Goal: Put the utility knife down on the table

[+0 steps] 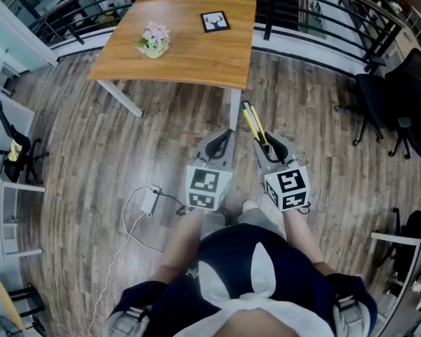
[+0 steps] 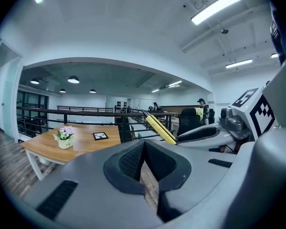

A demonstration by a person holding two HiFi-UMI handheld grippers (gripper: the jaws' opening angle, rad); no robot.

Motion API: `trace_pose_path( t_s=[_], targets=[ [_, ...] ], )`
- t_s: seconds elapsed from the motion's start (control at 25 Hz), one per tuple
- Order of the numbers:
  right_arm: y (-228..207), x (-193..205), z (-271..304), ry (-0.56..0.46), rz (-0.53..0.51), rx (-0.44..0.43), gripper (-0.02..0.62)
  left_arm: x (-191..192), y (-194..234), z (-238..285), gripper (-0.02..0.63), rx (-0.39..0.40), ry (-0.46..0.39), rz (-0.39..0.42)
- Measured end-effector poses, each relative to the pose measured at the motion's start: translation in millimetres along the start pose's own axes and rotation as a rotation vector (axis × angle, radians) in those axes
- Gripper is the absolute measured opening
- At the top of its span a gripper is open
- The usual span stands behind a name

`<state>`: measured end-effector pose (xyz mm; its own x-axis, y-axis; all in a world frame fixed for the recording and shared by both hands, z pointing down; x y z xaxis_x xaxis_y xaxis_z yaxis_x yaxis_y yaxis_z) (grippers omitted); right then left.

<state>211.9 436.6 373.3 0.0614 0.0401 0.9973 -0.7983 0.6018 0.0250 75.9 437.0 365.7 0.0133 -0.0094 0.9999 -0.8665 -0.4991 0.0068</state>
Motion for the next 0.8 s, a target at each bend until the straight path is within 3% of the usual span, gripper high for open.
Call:
trace_pose_path(
  t_s=[0.6, 0.8],
  targets=[
    [-63, 6, -3, -0.017, -0.005, -0.129, 0.114, 14, -41, 48, 0.017, -0.106, 0.013, -0.056],
    [-68, 16, 8, -0.009, 0.017, -0.137, 0.114, 20, -34, 49, 0.017, -0.127, 0.036, -0.056]
  ],
)
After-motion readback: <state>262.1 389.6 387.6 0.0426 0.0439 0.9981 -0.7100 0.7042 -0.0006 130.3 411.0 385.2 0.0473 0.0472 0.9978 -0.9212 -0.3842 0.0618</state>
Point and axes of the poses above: the fingertips, and each gripper's own axes: z forward along the fingers, y to its left, x out of its underside, the point moved 6 cm from there along -z, backward along the fingers, and after that the axes turned 13 degrees about -y, right-handed, at the moved point
